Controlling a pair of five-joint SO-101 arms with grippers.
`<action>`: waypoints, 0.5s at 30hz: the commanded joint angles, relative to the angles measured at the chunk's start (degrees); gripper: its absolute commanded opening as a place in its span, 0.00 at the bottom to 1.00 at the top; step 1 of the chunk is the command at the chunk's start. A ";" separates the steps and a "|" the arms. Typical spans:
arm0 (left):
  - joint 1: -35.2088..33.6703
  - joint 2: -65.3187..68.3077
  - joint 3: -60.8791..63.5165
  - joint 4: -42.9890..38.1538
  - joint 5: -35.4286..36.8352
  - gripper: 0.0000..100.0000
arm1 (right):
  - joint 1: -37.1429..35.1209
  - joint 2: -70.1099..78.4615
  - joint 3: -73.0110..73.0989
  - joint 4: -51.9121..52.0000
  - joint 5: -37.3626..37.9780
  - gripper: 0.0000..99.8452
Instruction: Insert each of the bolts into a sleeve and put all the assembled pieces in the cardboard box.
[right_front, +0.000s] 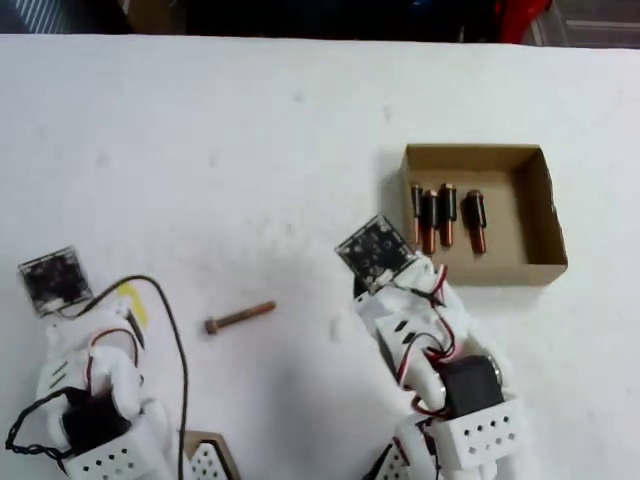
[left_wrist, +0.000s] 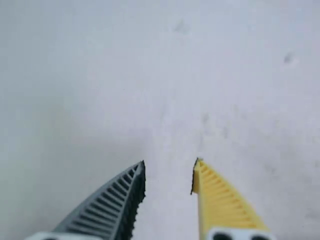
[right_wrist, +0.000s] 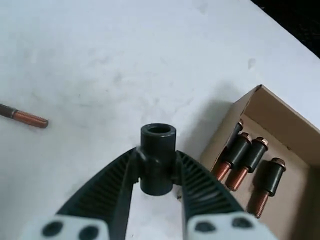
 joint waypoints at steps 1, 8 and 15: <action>1.89 -0.48 -0.09 -1.58 -1.23 0.18 | 3.65 -2.59 2.55 -4.44 -4.40 0.02; 1.98 -0.48 -0.09 0.09 -6.07 0.18 | 4.70 -5.41 8.88 -9.01 -6.68 0.02; 7.78 -0.40 0.00 2.73 -9.85 0.18 | 4.70 -11.12 13.98 -9.71 -6.77 0.02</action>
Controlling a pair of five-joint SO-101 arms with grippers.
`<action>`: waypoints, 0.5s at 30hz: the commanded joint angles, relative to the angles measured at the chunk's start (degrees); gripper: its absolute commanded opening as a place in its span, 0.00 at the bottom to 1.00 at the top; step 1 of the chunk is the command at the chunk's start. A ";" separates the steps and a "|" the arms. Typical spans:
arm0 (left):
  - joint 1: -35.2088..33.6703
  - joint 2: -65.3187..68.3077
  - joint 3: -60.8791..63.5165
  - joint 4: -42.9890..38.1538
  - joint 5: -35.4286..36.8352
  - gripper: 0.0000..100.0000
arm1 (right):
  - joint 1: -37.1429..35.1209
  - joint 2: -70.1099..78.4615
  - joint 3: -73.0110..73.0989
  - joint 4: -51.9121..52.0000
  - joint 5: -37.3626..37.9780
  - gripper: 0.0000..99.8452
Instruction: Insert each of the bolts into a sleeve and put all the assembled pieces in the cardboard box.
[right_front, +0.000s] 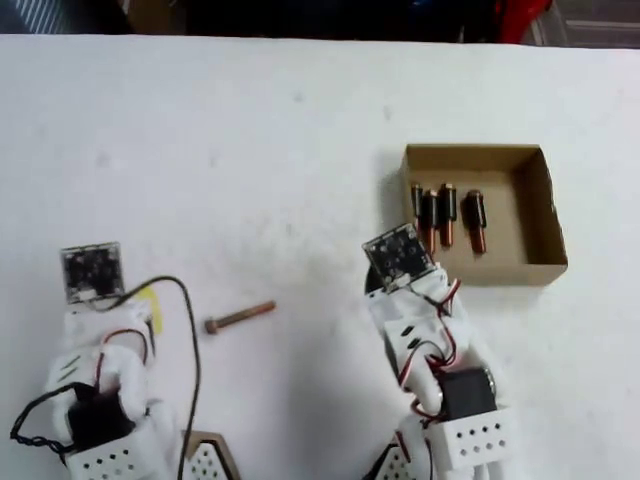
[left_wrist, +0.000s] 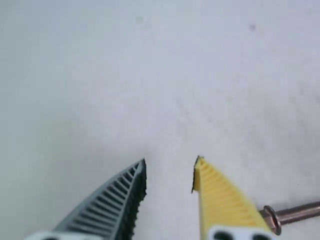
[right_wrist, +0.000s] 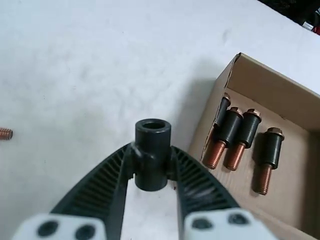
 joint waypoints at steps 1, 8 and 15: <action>1.98 -0.31 -0.18 1.05 -0.88 0.18 | 0.66 -4.62 1.14 -1.45 -0.70 0.02; 1.98 -0.31 -0.18 1.05 -0.88 0.18 | 0.31 -17.63 4.92 1.54 -0.70 0.02; 2.33 -0.13 -1.85 0.97 -2.37 0.18 | 0.22 -18.59 5.19 3.38 -0.70 0.02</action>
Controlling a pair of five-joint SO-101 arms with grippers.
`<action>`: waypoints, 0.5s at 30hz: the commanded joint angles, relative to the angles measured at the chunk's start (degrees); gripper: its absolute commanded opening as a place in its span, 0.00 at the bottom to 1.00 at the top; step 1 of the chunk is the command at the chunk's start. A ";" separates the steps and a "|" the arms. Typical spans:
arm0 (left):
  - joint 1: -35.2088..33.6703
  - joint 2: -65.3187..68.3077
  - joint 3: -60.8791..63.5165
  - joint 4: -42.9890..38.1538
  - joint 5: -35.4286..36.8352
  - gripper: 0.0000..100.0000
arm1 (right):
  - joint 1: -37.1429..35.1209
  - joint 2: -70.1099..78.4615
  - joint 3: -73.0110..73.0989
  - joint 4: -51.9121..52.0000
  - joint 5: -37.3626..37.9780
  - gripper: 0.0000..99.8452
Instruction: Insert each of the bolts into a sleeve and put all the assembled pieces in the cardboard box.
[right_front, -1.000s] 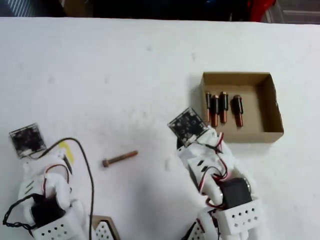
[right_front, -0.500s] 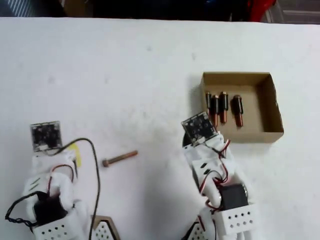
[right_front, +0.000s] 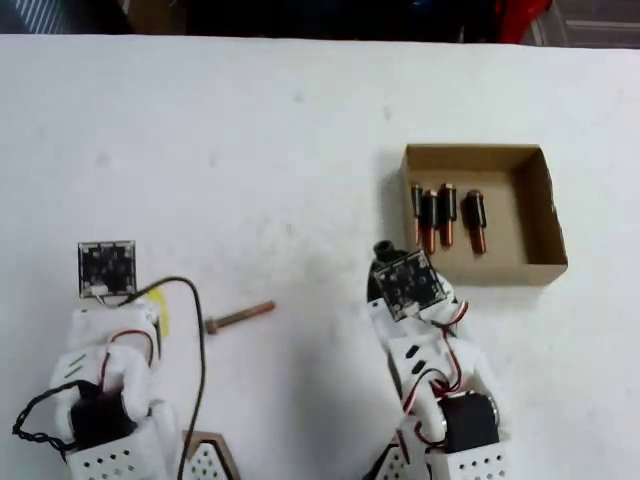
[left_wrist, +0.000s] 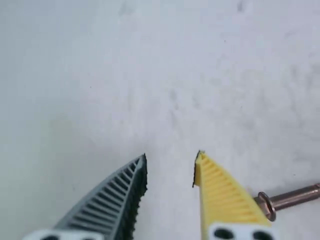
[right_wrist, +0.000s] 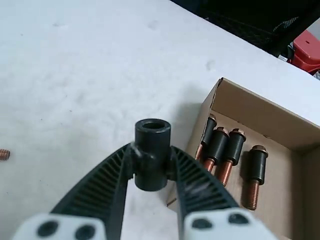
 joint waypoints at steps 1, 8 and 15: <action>0.75 -0.04 -3.16 0.44 -2.81 0.17 | 0.22 -0.92 0.35 0.13 -0.53 0.02; 3.47 0.04 -13.19 1.41 -6.86 0.02 | 0.66 -1.01 4.92 -4.00 -0.44 0.02; 3.65 0.13 -18.55 1.32 -6.86 0.07 | 0.66 -1.01 6.24 -5.05 -0.35 0.02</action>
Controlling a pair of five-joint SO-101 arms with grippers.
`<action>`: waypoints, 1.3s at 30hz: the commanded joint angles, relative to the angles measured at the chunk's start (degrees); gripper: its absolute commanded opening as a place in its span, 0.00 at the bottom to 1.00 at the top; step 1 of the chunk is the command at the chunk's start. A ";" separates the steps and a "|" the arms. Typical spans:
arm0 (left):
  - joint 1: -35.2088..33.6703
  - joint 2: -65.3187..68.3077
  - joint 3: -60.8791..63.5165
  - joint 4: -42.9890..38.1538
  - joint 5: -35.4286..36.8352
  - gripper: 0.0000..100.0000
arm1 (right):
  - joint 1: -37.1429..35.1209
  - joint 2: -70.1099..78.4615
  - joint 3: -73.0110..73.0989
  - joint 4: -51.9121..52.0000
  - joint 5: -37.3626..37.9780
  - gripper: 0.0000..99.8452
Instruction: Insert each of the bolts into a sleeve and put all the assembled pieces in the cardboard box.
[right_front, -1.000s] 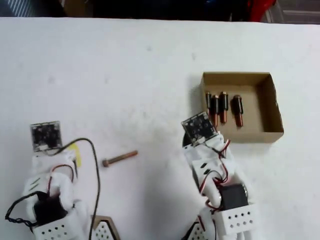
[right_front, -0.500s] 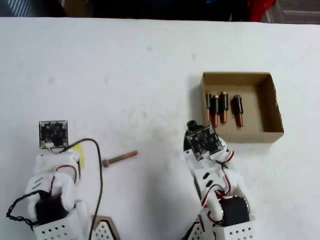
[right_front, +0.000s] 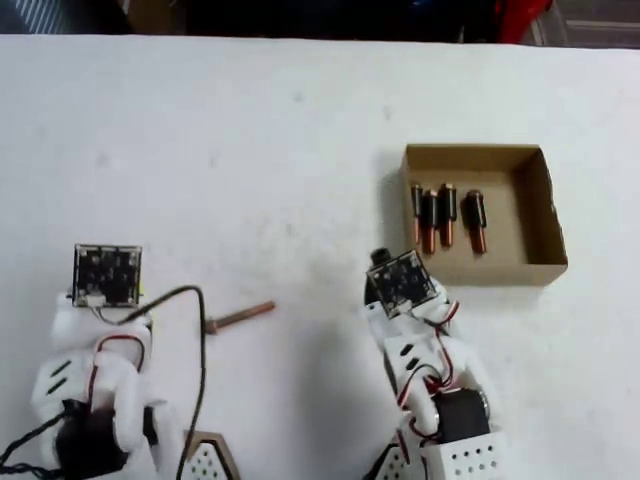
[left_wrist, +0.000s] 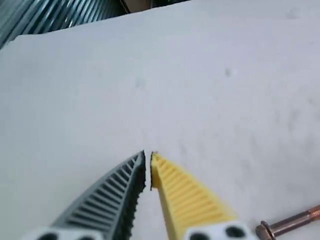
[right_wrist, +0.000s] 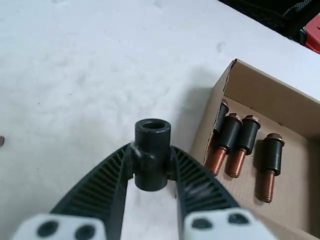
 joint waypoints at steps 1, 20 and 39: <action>0.84 0.92 -4.48 0.44 -0.70 0.07 | 0.66 -0.66 -0.53 -1.54 -0.35 0.02; 6.11 43.47 -25.14 3.25 -1.23 0.07 | 0.57 -0.66 -0.44 -1.36 0.00 0.02; 19.47 75.30 -47.38 27.16 -8.35 0.04 | 0.66 -0.66 1.32 -2.51 0.09 0.02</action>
